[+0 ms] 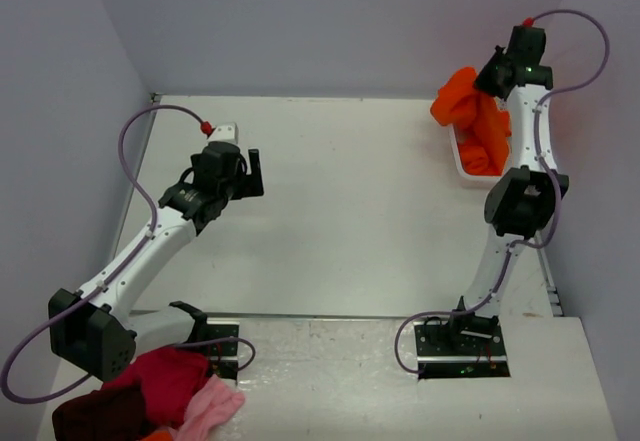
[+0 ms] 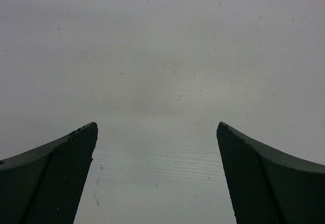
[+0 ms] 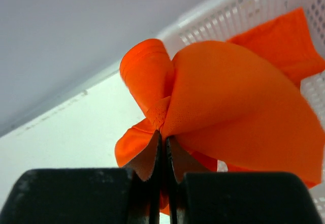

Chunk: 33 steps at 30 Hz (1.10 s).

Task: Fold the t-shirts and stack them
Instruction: Grab crumpled tshirt from bin with the right arm, then move the tshirt to the center of the board

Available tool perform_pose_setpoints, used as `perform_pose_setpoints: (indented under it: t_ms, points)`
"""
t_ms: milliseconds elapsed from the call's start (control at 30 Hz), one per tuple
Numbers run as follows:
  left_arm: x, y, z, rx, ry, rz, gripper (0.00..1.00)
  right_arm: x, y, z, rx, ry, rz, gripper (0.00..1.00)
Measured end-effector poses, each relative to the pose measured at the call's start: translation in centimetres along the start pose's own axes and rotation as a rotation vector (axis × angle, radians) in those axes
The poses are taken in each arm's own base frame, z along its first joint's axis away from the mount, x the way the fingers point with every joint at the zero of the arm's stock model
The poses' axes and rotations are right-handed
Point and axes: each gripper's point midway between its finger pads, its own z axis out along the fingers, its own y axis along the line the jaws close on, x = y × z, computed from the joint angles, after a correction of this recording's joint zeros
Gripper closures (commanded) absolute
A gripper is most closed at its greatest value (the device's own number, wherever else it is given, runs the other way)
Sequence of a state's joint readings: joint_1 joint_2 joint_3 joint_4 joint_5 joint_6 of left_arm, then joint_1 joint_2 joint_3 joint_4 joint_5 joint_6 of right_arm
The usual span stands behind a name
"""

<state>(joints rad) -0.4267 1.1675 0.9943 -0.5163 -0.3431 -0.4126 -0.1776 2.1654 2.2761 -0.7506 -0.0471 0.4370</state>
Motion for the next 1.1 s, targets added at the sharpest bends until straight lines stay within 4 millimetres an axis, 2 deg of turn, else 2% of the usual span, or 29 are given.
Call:
perform_pose_setpoints:
  t_ms: [133, 233, 267, 367, 400, 433, 567, 667, 733, 800, 900, 1000, 1100]
  points:
    - [0.7, -0.1, 0.2, 0.003, 0.014, -0.018, 0.0, -5.2, 3.6, -6.3, -0.113, -0.15, -0.029, 1.0]
    - [1.4, 0.1, 0.4, 0.0, 0.028, -0.025, 0.0, -8.2, 6.7, -11.8, -0.236, -0.252, -0.063, 1.0]
    - [1.7, 0.1, 0.4, -0.003, 0.033, -0.029, 0.0, -9.3, 8.2, -14.2, -0.293, -0.296, -0.08, 1.0]
    - [2.8, 0.4, 0.5, -0.004, 0.047, -0.037, 0.0, -11.1, 12.1, -20.2, -0.452, -0.391, -0.129, 1.0]
    - [3.2, 0.5, 0.5, -0.002, 0.053, -0.04, 0.0, -11.4, 14.1, -23.5, -0.539, -0.429, -0.161, 1.0]
    - [3.6, 0.5, 0.5, -0.001, 0.058, -0.042, 0.0, -11.4, 14.6, -24.5, -0.564, -0.442, -0.171, 1.0]
    - [4.1, 0.4, 0.5, 0.009, 0.067, -0.053, 0.0, -9.7, 19.8, -33.5, -0.805, -0.5, -0.271, 1.0]
    - [4.1, 0.3, 0.4, 0.021, 0.055, -0.061, 0.0, -7.4, 22.6, -39.9, -0.969, -0.523, -0.339, 1.0]
    - [4.0, 0.1, 0.1, 0.029, 0.048, -0.062, 0.0, -6.2, 23.7, -43.7, -1.054, -0.542, -0.372, 1.0]
    - [3.7, -0.1, -0.1, 0.037, 0.037, -0.061, 0.0, -5.3, 24.2, -47.4, -1.135, -0.566, -0.402, 1.0]
    - [3.1, 0.0, -0.4, 0.03, 0.017, -0.059, 0.0, -4.1, 23.7, -52.0, -1.215, -0.605, -0.437, 1.0]
    - [1.5, 0.3, -0.7, 0.001, -0.027, -0.068, 0.0, -1.8, 22.9, -54.8, -1.269, -0.598, -0.473, 1.0]
    - [-1.1, 1.0, -1.7, -0.052, -0.102, -0.097, 0.0, 2.4, 22.2, -56.1, -1.333, -0.535, -0.513, 1.0]
